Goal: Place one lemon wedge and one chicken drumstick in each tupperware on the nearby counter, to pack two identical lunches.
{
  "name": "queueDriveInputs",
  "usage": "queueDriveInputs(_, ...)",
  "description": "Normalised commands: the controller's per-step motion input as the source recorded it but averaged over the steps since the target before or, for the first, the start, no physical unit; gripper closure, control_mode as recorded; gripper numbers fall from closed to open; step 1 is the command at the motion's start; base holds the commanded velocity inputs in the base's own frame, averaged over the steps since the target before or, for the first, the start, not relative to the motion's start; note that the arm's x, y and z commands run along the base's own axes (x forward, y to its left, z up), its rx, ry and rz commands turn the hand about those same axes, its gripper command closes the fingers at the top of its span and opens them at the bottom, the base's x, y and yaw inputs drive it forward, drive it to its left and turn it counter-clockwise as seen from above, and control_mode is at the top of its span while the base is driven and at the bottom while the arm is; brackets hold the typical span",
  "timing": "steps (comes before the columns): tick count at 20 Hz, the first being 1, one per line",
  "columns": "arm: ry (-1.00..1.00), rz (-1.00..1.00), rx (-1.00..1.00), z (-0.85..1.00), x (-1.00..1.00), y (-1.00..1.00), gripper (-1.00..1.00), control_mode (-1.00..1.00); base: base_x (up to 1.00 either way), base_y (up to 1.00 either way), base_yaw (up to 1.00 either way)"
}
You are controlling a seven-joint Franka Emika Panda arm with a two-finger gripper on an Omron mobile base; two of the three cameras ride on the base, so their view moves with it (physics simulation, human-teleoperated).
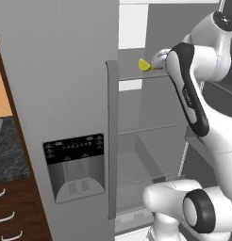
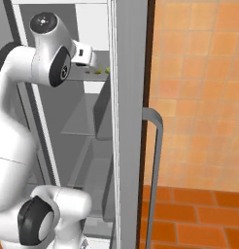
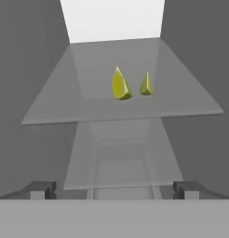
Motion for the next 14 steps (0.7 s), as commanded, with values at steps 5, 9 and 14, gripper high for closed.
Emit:
queueDriveInputs(5, 0.0, -0.06, -0.02, -0.32, 1.0, 0.0, -1.0, -1.0, 0.0, 0.0, 0.0)
queueDriveInputs(9, 0.04, -0.1, 0.0, -0.16, 1.0, 0.0, -1.0, -1.0, 0.0, 0.0, 0.0)
queueDriveInputs(14, 0.05, -0.08, 0.0, 0.0, 0.99, 0.01, -1.0, -1.0, 0.0, 0.0, 0.0)
